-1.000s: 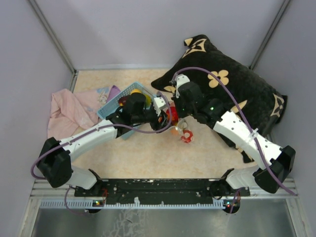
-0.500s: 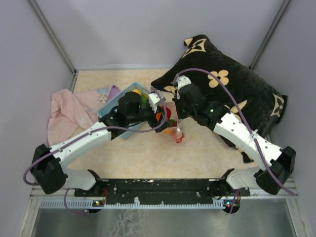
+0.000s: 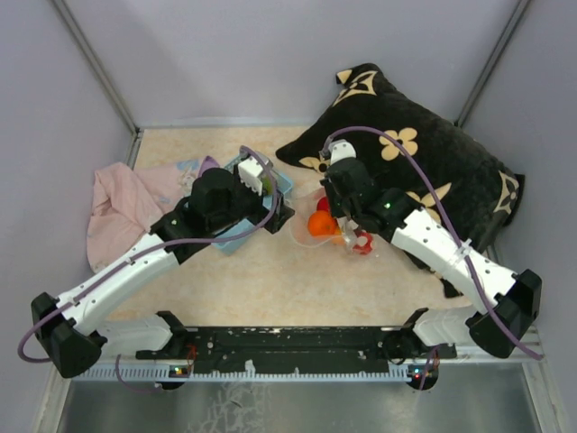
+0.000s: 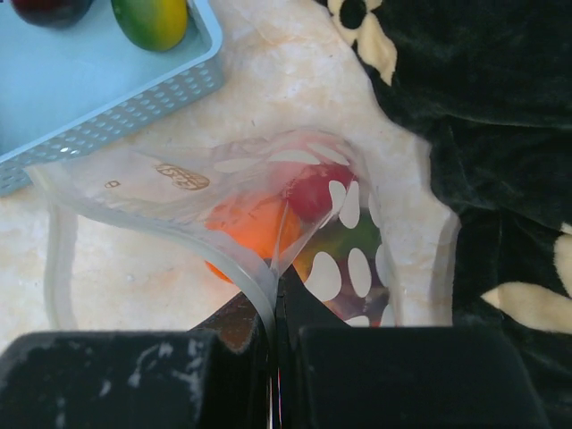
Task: Place the food in the zip-top bag and seal the zipper
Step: Pick up the fake vegetable from the bin.
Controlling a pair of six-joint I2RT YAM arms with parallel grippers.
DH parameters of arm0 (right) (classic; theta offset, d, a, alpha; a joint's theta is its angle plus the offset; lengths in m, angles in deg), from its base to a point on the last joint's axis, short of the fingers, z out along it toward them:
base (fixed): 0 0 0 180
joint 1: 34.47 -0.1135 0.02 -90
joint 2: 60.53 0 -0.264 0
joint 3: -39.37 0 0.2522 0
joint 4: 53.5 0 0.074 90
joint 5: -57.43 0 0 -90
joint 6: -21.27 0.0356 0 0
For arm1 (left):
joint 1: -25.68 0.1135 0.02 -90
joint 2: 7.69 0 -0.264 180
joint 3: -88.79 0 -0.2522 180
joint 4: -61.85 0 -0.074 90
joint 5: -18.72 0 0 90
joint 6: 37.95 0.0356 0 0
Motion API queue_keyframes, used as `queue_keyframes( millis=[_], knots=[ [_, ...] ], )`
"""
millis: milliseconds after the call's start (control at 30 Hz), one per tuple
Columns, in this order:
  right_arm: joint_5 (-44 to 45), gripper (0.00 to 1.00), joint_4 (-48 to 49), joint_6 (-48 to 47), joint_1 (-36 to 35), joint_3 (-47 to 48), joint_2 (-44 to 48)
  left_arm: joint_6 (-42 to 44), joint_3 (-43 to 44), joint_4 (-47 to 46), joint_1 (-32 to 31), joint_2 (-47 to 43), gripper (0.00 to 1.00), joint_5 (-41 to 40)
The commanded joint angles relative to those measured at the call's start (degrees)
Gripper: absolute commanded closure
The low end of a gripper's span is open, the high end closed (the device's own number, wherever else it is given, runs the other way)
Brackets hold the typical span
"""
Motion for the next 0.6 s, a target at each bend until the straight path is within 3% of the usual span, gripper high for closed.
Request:
queue_keyframes(
  millis=[0,200,567],
  knots=[
    [4.9,1.00,1.6,-0.2,0.2,0.8,3.3,-2.4,1.7,3.8,1.0,-1.0,0.02,-10.5],
    [6.4,1.00,1.8,-0.6,0.3,0.1,3.8,-3.5,1.9,4.2,5.5,2.2,0.02,-12.9],
    [3.6,1.00,3.8,-0.3,0.3,-2.3,5.4,-2.8,3.8,6.4,17.5,13.6,0.02,-9.1]
  ],
)
